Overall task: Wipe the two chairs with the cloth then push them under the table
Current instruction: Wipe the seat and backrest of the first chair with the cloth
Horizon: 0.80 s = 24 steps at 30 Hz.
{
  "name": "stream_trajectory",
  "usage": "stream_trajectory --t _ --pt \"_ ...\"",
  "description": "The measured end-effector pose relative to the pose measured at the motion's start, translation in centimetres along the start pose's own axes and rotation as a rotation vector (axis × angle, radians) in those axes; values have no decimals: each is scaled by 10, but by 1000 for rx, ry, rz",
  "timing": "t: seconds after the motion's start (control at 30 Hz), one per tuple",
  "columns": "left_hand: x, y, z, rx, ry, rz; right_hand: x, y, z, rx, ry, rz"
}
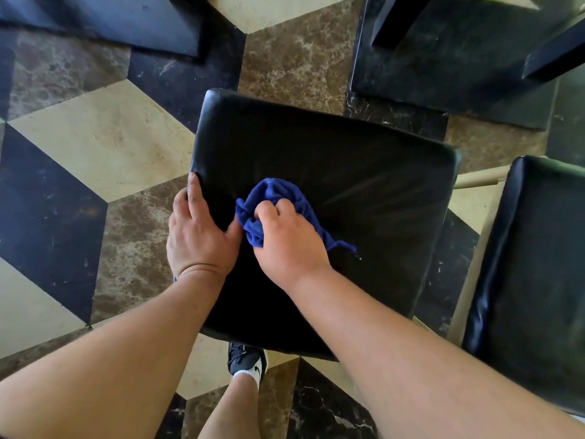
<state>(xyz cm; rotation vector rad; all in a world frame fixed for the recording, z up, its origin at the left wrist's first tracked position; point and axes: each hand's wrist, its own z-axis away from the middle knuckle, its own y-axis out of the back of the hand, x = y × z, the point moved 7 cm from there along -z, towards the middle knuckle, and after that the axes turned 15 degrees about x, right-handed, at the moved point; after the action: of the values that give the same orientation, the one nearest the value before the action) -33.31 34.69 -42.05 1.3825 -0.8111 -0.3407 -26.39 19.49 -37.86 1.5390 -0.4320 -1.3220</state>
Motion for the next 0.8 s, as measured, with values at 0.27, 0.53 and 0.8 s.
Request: stream_trajectory --t 0.27,0.53,0.8 --pt "1 2 -1 21 15 -31 70 41 20 -54 27 118" --pt "1 3 -1 1 22 -37 162 111 43 -11 -106 209" --pt "0 2 -1 0 24 -45 154 104 46 56 -133 248"
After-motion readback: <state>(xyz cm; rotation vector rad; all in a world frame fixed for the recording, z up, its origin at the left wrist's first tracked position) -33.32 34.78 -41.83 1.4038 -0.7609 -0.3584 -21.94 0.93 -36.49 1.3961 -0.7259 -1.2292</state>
